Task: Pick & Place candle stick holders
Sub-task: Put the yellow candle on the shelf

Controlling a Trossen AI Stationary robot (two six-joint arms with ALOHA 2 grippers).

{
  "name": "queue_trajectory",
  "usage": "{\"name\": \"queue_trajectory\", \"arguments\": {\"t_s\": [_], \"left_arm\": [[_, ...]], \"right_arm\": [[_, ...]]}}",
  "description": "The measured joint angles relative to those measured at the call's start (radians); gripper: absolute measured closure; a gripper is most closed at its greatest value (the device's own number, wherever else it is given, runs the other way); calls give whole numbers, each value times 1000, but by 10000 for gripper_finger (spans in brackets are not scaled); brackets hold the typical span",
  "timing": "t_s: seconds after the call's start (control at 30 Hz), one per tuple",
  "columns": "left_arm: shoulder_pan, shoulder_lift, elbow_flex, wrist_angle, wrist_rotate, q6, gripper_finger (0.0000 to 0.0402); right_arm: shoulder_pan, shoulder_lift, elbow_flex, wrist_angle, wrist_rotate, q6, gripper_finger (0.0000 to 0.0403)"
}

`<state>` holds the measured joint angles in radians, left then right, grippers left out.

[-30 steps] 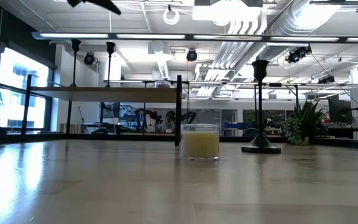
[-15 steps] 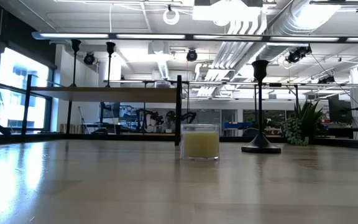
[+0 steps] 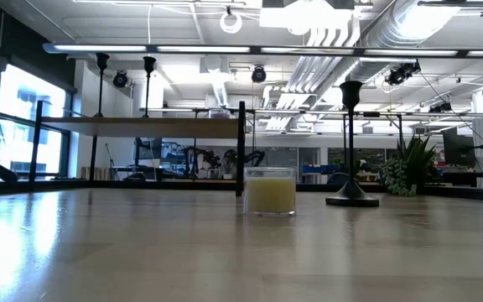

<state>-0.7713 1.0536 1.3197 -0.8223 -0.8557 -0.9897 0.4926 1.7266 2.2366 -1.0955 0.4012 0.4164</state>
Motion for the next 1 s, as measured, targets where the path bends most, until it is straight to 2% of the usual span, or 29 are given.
{"name": "queue_trajectory", "arguments": {"t_s": [0.13,0.33,0.6,0.7,0.87,1.0], "left_arm": [[-55,0,0,-28,-4,-1,159],[-82,0,0,-79,-2,-2,159],[-81,0,0,-134,-2,-2,159],[-81,0,0,-148,1,-2,159],[-81,0,0,-161,3,-2,159],[-81,0,-1,-180,4,-2,159]], "right_arm": [[-68,11,-88,-31,-36,101,151],[-149,11,-256,20,-125,250,151],[-227,11,-480,228,-198,391,151],[-241,11,-508,290,-186,358,151],[-224,2,-511,442,-62,213,151],[-209,-1,-510,562,-74,214,151]]}}
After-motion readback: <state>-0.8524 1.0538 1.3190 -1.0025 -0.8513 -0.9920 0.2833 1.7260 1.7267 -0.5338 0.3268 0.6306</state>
